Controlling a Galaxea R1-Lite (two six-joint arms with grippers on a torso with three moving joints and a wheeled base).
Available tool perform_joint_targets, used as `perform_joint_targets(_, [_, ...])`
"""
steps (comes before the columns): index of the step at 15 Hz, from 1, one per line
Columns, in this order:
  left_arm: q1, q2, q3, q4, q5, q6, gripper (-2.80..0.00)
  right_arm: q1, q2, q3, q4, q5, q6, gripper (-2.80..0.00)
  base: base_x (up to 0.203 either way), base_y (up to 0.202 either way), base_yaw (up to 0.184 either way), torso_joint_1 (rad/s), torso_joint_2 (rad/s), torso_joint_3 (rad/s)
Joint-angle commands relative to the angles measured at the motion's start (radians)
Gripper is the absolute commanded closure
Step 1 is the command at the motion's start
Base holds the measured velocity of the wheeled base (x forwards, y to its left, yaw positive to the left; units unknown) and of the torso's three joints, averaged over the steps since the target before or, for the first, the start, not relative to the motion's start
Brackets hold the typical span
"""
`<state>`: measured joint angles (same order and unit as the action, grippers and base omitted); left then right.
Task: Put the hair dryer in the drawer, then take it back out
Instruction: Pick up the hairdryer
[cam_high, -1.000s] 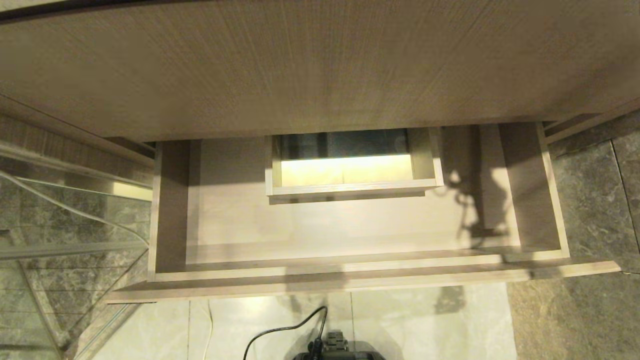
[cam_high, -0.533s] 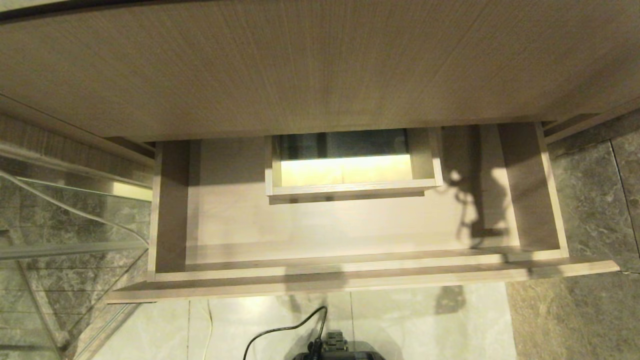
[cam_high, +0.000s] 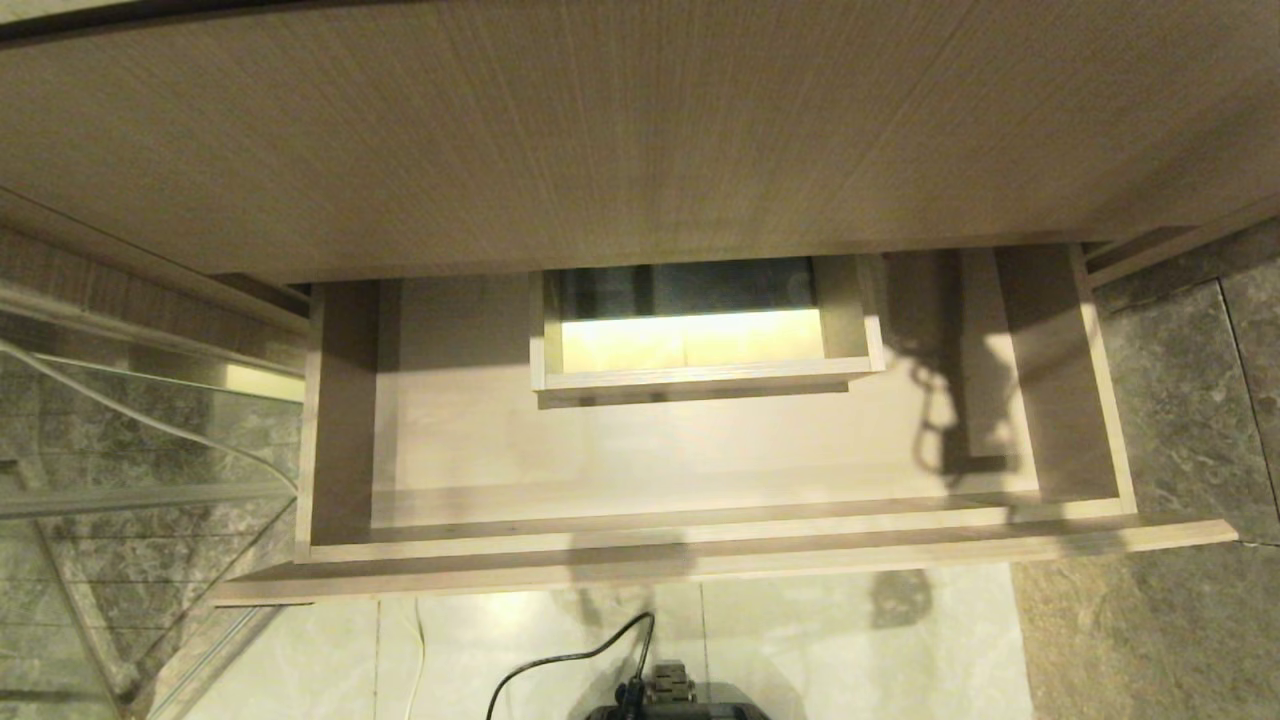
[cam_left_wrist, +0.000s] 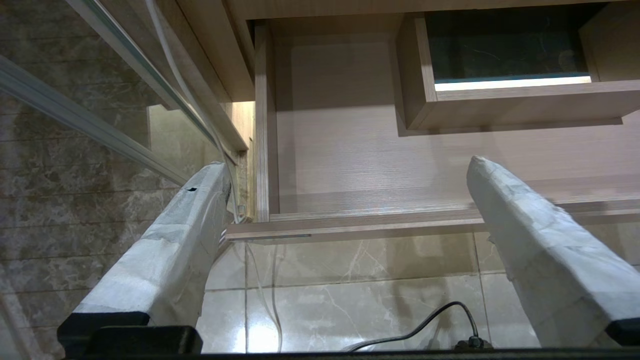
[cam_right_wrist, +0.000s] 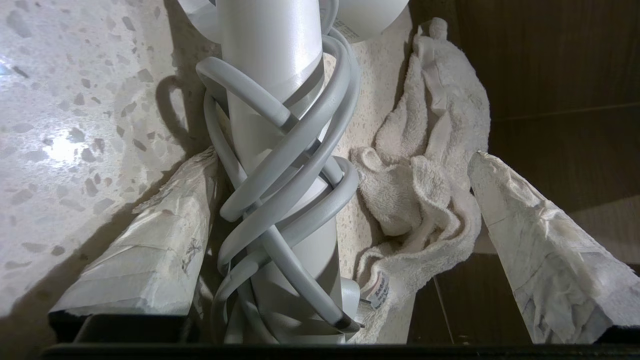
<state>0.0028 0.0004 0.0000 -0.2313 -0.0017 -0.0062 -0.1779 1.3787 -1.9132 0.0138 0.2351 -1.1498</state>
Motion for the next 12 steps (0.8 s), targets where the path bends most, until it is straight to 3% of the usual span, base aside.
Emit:
perform_joint_targets(1, [0.000,0.000,0.040,-0.002,0.000,0.000,-2.80,0.001,0.034,-0.001,-0.003,0.001,-0.007,-2.80,0.000,0.000,0.000,0.000,0.00,0.000])
perform_joint_targets(12, [0.000,0.000,0.040,-0.002,0.000,0.000,-2.80,0.004,0.051,0.012,0.069,0.005,-0.038,-2.80,0.000,0.000,0.000,0.000,0.00,0.000])
